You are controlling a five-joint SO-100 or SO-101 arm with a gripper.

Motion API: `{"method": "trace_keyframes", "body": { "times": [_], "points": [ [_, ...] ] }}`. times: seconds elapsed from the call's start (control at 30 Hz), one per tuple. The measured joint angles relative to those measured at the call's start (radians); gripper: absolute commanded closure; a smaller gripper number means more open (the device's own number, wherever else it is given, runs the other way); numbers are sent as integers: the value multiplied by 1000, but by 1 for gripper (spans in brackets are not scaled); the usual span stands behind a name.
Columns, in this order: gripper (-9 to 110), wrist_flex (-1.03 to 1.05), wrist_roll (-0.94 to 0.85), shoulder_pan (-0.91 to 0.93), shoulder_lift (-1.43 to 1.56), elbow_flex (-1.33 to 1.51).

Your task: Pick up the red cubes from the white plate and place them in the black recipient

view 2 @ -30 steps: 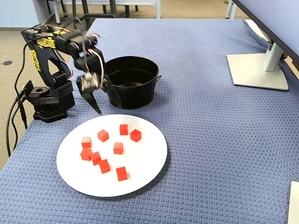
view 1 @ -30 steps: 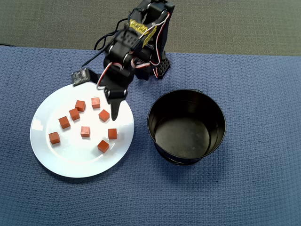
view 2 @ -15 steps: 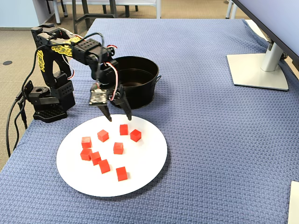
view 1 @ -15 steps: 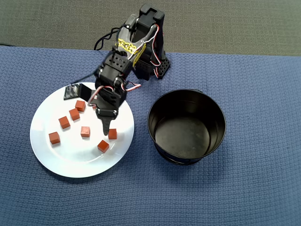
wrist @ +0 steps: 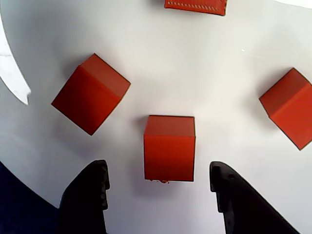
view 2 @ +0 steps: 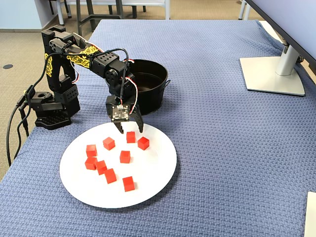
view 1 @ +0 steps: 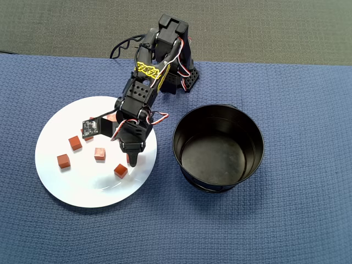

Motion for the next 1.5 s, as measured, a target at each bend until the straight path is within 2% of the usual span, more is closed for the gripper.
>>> {"method": "trace_keyframes", "body": {
  "times": [0.57, 0.83, 1.2, 1.5],
  "points": [
    [89, -80, -69, 0, -54, 2],
    [101, -104, -75, 0, -54, 21],
    [102, -130, -41, 5, -26, 40],
    [102, 273, 75, -25, 295, -137]
  ]
}}
